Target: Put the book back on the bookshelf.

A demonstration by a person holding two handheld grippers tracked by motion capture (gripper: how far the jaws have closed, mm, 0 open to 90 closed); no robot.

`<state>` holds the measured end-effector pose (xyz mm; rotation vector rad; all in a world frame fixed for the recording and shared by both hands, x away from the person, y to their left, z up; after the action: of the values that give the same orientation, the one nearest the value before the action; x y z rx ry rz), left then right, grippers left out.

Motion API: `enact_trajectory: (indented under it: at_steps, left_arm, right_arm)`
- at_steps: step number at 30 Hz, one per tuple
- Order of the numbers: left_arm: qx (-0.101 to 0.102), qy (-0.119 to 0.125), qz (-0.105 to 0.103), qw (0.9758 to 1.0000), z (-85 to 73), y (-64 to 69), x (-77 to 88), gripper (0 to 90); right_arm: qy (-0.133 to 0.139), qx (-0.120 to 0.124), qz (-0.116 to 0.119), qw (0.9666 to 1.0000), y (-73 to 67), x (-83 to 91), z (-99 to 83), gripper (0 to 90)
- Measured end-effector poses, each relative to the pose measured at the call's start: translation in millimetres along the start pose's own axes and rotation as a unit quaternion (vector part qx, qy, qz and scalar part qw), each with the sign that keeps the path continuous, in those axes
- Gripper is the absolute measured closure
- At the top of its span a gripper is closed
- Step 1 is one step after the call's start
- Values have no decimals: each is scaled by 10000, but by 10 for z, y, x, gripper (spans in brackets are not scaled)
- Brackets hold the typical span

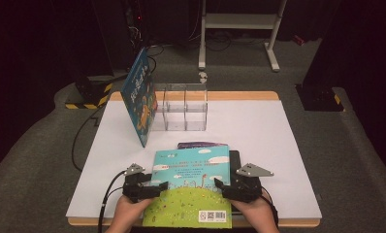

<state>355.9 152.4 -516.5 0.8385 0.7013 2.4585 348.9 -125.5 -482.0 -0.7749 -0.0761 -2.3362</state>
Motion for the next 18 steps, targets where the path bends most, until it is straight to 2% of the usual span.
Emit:
enact_trajectory:
  at_steps: [6,8,12,15,18]
  left_arm:
    - [-48,46,22,10000,15,13,-27,156]
    - [-159,104,62,9998,31,12,-33,178]
    - [-225,161,129,9995,66,26,-82,188]
    - [-153,222,127,9996,99,30,-136,188]
    - [-163,209,112,9996,146,18,-195,189]
  right_arm:
    - [14,77,-181,9998,2,1,54,296]
    - [38,88,-248,9996,7,-15,72,306]
    - [58,95,-308,9995,51,-44,118,331]
    - [97,107,-369,9992,88,-65,159,341]
    - [106,112,-393,9991,136,-89,197,344]
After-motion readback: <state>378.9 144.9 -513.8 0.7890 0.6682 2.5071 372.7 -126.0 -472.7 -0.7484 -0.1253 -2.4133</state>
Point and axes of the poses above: each handheld gripper's, and its own axes: x roughly backward along the jaws, z roughly out of its top, y roughly to its right, the point moved 5 cm from there along -x, roughly forward along the jaws, and after that the axes turned 2 degrees about -z, right-handed, at the moved point
